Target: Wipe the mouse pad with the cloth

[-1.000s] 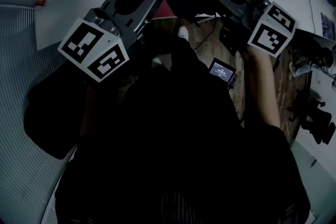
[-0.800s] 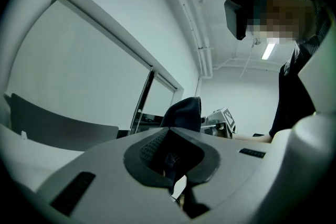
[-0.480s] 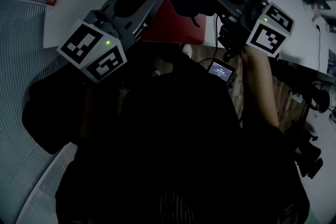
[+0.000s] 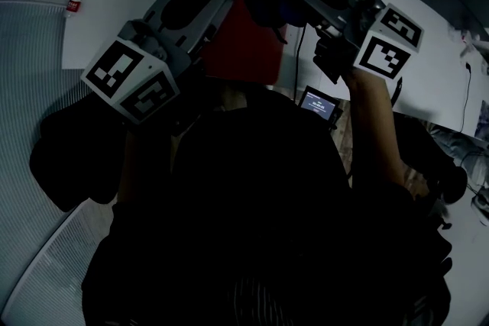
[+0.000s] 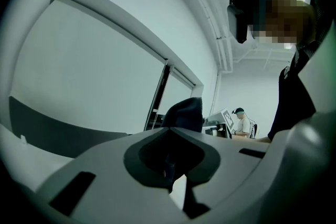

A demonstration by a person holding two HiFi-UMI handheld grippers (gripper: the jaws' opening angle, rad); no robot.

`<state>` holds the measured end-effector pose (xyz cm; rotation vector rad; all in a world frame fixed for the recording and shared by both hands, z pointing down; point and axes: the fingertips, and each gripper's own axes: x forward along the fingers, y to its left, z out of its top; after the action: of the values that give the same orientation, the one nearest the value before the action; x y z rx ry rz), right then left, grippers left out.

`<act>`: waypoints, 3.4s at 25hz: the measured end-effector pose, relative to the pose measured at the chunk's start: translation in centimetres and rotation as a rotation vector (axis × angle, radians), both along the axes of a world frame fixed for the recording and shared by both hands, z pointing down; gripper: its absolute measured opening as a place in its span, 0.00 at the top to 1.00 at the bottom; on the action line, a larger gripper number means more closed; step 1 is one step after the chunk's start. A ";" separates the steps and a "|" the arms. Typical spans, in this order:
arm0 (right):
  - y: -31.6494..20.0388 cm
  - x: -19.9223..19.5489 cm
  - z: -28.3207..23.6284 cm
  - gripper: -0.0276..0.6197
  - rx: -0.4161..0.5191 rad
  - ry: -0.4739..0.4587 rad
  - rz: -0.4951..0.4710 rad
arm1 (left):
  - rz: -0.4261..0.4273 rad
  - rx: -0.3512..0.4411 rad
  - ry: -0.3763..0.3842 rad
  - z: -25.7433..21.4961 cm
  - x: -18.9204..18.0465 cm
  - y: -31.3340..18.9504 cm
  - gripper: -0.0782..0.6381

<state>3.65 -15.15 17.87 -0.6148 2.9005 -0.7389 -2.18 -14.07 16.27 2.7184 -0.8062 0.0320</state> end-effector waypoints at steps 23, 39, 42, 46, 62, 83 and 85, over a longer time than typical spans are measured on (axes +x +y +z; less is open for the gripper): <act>-4.1 4.7 3.2 0.90 -0.081 -0.017 0.090 | 0.071 -0.098 -0.096 5.8 1.9 -4.9 0.88; -7.9 3.2 7.2 0.90 -0.177 0.039 0.130 | 0.130 -0.213 -0.053 10.7 2.5 -9.1 0.88; -8.5 2.8 8.2 0.90 -0.208 0.047 0.118 | 0.115 -0.247 -0.063 12.2 2.2 -9.3 0.88; -9.5 1.6 9.4 0.90 -0.220 0.061 0.098 | 0.105 -0.282 -0.081 13.6 1.5 -9.9 0.88; -11.5 0.2 16.2 0.90 -0.325 0.094 0.066 | 0.086 -0.465 -0.066 20.6 0.6 -10.3 0.88; -13.0 0.2 23.3 0.90 -0.457 0.174 0.052 | 0.109 -0.826 -0.412 42.7 -2.1 -7.3 0.88; -12.9 0.4 24.3 0.90 -0.477 0.179 0.048 | 0.139 -0.819 -0.441 43.6 -2.0 -6.7 0.88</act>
<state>4.05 -28.07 42.17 -0.8258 2.8551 -1.4568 -4.19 -20.75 59.83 1.9812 -0.5324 0.8221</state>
